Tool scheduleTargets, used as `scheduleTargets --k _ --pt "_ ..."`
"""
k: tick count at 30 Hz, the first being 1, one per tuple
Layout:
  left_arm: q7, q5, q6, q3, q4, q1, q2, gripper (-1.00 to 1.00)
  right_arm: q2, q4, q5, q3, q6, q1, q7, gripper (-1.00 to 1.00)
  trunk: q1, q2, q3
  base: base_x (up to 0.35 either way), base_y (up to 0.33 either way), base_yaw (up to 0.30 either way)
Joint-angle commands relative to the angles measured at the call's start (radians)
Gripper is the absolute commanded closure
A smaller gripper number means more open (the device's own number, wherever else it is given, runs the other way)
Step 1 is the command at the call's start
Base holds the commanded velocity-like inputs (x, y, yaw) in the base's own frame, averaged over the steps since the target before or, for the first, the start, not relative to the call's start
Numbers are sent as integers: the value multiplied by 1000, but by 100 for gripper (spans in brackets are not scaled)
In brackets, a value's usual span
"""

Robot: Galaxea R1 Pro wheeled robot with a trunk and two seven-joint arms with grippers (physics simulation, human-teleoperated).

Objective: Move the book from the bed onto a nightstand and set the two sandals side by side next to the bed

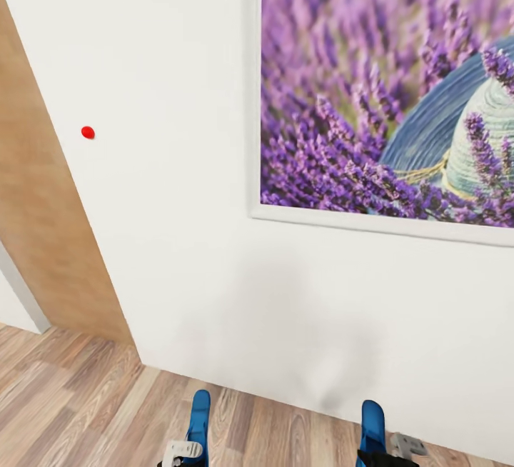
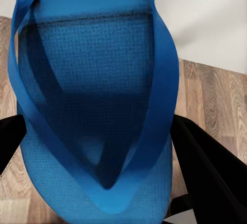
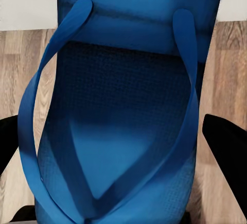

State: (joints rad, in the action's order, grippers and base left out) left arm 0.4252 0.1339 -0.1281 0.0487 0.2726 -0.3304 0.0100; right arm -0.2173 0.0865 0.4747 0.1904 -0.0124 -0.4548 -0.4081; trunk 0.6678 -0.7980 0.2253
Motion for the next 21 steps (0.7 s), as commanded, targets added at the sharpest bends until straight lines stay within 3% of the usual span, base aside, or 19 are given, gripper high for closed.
scheduleTargets --k 1,21 --pt "3 10 -2 5 -1 -1 1 100 0 -1 10 8 -1 -1 -3 100 1 -1 1 229 0 117" --pt "4 10 -4 5 -1 -1 1 100 0 -1 10 7 -1 -1 -3 100 1 -1 1 37 0 276"
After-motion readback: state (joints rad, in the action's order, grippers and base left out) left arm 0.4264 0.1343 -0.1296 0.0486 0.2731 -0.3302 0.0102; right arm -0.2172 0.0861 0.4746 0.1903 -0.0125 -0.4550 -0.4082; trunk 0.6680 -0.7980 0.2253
